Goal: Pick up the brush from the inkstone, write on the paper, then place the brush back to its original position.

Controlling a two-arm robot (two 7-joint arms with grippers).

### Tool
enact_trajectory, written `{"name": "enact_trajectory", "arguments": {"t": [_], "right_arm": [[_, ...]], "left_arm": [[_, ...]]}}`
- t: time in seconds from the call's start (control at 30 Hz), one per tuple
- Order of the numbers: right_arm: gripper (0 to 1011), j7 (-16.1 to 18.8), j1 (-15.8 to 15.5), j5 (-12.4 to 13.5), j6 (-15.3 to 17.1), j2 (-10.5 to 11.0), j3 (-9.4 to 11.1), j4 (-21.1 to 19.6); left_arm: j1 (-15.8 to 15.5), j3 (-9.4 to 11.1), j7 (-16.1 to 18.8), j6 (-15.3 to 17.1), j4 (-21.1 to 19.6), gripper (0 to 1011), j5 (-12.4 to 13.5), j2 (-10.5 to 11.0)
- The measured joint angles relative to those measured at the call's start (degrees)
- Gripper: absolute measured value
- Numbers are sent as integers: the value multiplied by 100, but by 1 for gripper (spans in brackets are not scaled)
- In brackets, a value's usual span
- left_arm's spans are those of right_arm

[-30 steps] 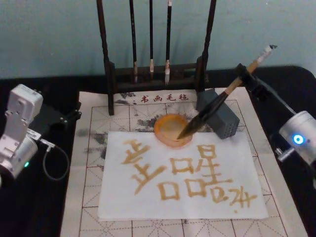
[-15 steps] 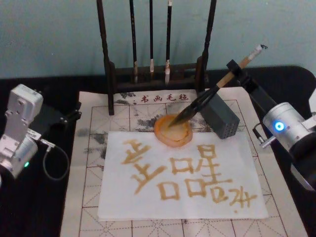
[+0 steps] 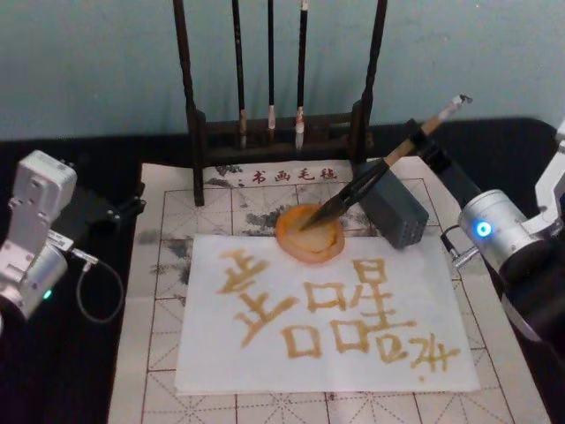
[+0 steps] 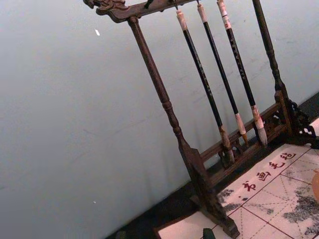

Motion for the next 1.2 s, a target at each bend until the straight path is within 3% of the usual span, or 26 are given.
{"name": "enact_trajectory", "arguments": {"t": [0.47,1.2], "right_arm": [[198,-141,126,16,-214,-162,-113,330],[198,-241,213,-142,-242,-299,-116,582]], "left_arm": [[0,0,0,0,0,1001,0,0],[0,0,0,0,0,1001,0,0]]}}
